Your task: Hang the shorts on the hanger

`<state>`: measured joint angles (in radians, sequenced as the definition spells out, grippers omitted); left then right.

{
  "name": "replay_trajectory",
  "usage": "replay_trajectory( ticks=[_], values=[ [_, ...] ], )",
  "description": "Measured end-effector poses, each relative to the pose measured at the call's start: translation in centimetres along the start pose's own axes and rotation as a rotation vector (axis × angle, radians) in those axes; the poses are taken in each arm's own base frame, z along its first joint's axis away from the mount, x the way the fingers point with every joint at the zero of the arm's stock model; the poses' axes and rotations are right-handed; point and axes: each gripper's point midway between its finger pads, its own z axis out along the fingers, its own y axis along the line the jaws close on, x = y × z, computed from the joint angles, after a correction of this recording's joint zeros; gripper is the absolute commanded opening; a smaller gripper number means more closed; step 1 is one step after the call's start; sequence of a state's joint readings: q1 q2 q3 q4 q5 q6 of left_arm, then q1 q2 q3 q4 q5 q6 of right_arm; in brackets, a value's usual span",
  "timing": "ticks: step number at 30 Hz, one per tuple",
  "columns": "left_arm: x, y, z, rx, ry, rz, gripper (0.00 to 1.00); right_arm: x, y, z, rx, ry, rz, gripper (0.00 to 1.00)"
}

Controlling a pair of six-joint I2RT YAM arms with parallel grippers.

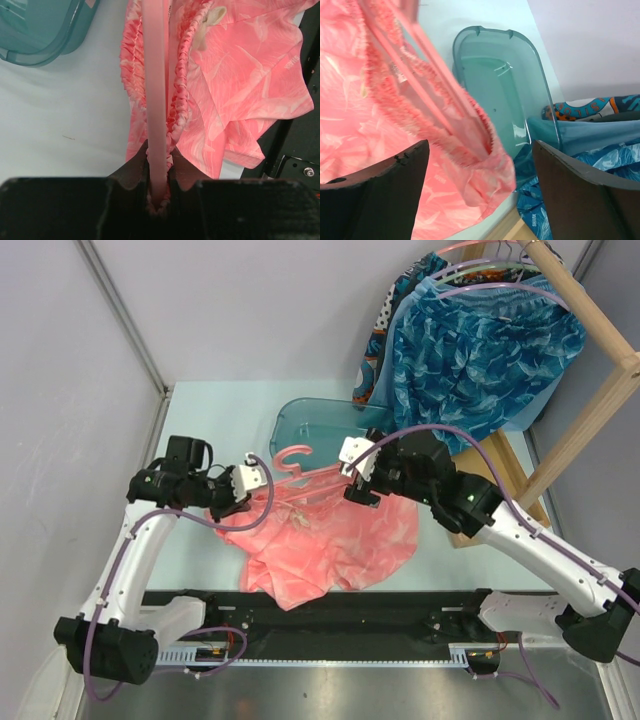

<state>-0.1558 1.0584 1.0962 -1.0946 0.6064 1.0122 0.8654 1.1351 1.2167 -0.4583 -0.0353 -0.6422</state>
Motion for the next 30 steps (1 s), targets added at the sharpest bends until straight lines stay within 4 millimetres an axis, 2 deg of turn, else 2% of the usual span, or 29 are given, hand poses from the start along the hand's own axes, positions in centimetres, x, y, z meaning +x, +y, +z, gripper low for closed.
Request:
replay_trajectory(
  ticks=[2, 6, 12, 15, 18, 24, 27, 30],
  values=[
    [-0.1, -0.3, -0.1, 0.012, 0.003, 0.000, 0.00, 0.0, -0.3, 0.1, 0.003, 0.000, 0.009, 0.79],
    [-0.9, -1.0, -0.2, 0.034, -0.004, 0.009, 0.00, -0.8, 0.4, 0.1, -0.034, -0.037, 0.011, 0.69],
    [-4.3, -1.9, -0.5, 0.063, -0.052, -0.013, 0.00, -5.8, 3.9, 0.2, -0.057, -0.154, -0.188, 0.63],
    [-6.4, -2.1, -0.1, 0.096, -0.068, -0.072, 0.00, -7.1, 3.6, -0.1, -0.013, -0.174, -0.290, 0.59],
    [-7.4, -2.4, 0.9, 0.137, -0.065, -0.160, 0.00, -7.6, 3.4, -0.4, 0.021, -0.165, -0.401, 0.58],
    [-9.0, -3.8, 2.0, 0.194, -0.048, -0.294, 0.00, -10.3, 5.9, -1.9, 0.043, -0.228, -0.649, 0.57],
    [-10.4, -4.4, 1.7, 0.206, -0.063, -0.321, 0.00, -10.6, 5.9, -1.4, 0.088, -0.208, -0.753, 0.58],
    [-11.6, -4.7, 1.3, 0.215, -0.084, -0.346, 0.00, -10.0, 5.6, 0.1, 0.135, -0.144, -0.847, 0.59]
  ],
)
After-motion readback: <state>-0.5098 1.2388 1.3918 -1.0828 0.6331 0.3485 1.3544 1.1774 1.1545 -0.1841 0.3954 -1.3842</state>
